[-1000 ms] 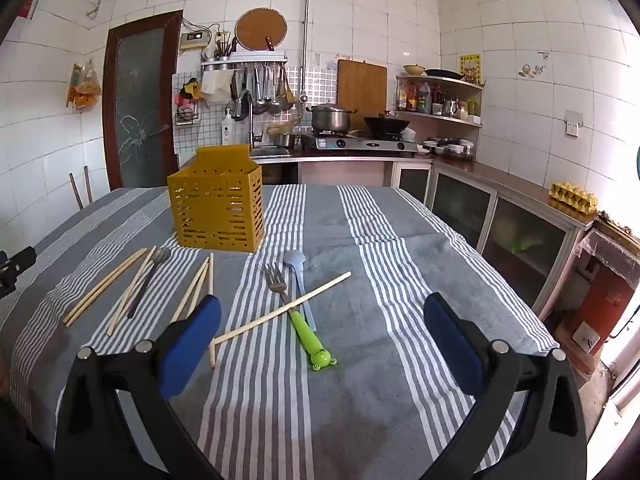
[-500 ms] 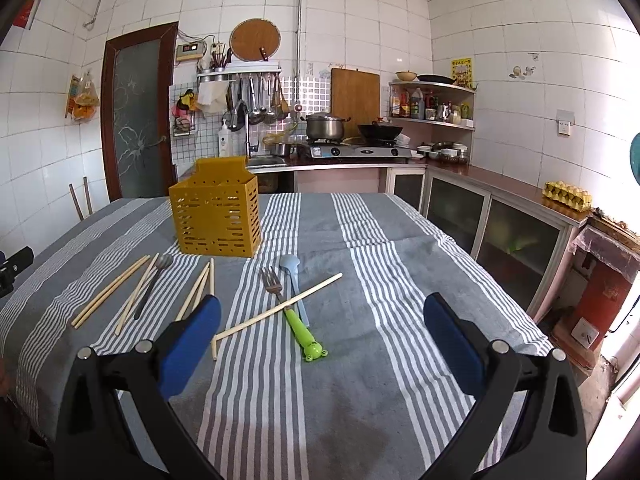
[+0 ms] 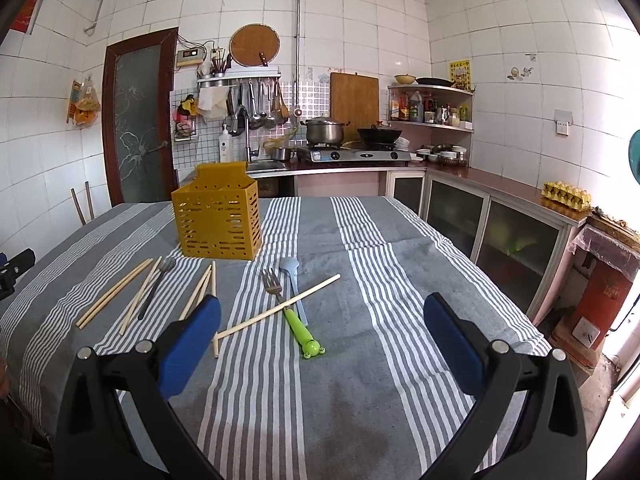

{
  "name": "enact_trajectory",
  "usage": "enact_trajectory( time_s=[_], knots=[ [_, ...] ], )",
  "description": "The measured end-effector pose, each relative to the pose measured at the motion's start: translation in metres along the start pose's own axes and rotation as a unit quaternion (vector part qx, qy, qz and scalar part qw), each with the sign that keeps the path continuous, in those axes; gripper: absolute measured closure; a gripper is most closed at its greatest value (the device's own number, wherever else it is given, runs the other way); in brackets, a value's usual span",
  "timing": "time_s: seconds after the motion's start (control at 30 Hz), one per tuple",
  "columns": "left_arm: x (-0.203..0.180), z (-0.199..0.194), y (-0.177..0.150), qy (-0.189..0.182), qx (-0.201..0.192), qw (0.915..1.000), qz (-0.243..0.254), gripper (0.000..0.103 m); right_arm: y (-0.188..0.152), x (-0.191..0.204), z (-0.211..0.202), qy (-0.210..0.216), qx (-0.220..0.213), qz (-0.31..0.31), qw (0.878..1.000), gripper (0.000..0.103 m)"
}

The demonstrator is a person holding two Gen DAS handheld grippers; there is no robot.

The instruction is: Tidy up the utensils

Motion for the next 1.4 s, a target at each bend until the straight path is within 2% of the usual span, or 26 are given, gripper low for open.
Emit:
enact_trajectory(
  time_s=[0.73,0.97,1.4],
  knots=[
    [-0.005,0.005,0.007,-0.005,-0.012,0.9998,0.016,0.005,0.001,0.002,0.006,-0.004,0.003,-0.001,1.000,0.004],
    [-0.005,0.009,0.007,-0.021,-0.007,0.9997,0.013,0.005,0.000,0.003,0.010,-0.005,0.007,-0.002,1.000,0.004],
    [0.000,0.018,0.010,-0.011,-0.006,0.9999,0.008,0.005,0.003,0.003,0.019,-0.005,0.014,0.000,1.000,0.004]
  ],
)
Point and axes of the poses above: each gripper's, at about its wrist camera, not at the fingertips, and z roughly the way its jaws point, x to its left, y to its top, the point moved 8 cm from there along z, roughly the way its jaws point, and after that the axes turned 9 degrees about -y, right-handed, at the moved point
